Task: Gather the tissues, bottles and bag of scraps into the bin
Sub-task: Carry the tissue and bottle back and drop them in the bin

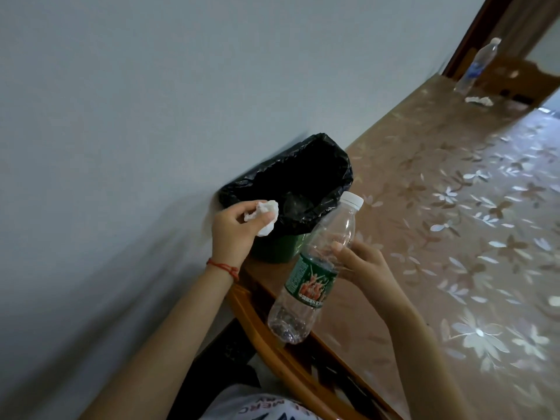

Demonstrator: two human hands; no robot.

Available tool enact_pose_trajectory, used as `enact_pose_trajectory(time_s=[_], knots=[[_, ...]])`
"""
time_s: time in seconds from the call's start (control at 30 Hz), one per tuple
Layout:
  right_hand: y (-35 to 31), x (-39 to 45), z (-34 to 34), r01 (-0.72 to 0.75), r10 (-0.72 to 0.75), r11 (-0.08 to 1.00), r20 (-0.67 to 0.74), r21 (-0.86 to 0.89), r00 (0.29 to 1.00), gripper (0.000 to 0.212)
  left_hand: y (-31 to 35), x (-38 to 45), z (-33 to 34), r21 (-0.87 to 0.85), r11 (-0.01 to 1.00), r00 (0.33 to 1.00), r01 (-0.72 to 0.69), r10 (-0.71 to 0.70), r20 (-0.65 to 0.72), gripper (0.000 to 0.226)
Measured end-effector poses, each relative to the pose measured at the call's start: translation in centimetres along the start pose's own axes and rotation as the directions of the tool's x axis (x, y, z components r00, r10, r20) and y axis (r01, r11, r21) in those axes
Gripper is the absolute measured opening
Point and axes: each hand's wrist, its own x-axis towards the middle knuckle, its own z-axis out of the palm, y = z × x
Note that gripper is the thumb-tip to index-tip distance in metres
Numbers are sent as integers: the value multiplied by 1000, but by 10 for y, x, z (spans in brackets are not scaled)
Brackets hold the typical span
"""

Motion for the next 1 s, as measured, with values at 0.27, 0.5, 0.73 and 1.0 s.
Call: enact_pose_trajectory(time_s=[0.27, 0.5, 0.73, 1.0], knots=[[3, 0, -7, -12, 14, 1000, -75, 20, 997, 34, 7, 55, 29, 40, 997, 996, -71, 69, 53, 19], [10, -4, -9, -27, 31, 999, -100, 32, 994, 35, 3, 64, 34, 116, 991, 996, -68, 61, 61, 24], [10, 0, -3, -17, 20, 999, -68, 36, 997, 38, 0, 29, 9, 300, 912, 958, -280, 246, 146, 32], [6, 10, 5, 13, -13, 1000, -23, 2, 1000, 31, -37, -12, -28, 655, 606, 891, -451, 347, 292, 50]])
